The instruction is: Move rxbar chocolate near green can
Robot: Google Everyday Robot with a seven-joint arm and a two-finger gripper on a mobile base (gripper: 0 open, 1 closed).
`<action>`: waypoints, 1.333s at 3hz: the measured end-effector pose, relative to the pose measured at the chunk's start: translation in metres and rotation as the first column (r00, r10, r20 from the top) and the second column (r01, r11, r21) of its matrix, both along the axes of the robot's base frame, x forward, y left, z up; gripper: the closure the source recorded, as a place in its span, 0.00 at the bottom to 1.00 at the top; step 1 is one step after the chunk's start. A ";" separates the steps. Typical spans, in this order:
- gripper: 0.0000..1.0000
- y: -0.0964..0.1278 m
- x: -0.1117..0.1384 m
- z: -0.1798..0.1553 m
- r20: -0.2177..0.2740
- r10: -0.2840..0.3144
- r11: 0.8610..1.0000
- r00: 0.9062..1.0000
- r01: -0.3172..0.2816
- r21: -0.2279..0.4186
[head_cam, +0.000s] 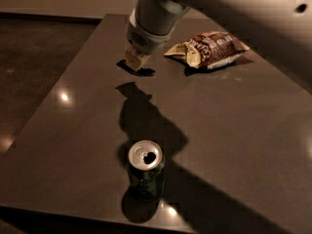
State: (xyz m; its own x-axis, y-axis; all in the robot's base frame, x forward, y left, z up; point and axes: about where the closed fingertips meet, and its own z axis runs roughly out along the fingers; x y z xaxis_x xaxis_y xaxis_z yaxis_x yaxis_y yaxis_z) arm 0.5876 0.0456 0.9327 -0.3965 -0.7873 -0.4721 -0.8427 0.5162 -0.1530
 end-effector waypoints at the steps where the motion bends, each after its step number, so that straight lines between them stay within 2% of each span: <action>1: 1.00 -0.023 -0.019 -0.004 -0.021 0.060 0.998 0.998 -0.059 0.035; 2: 1.00 -0.036 -0.040 -0.007 -0.045 0.161 0.985 0.986 -0.158 0.063; 3: 1.00 -0.037 -0.058 -0.007 -0.067 0.289 0.955 0.955 -0.282 0.094; 4: 1.00 -0.036 -0.078 -0.012 -0.091 0.425 0.903 0.901 -0.415 0.106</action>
Offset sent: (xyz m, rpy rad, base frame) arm -0.0652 -0.0545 -0.0103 0.0878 0.0828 0.2905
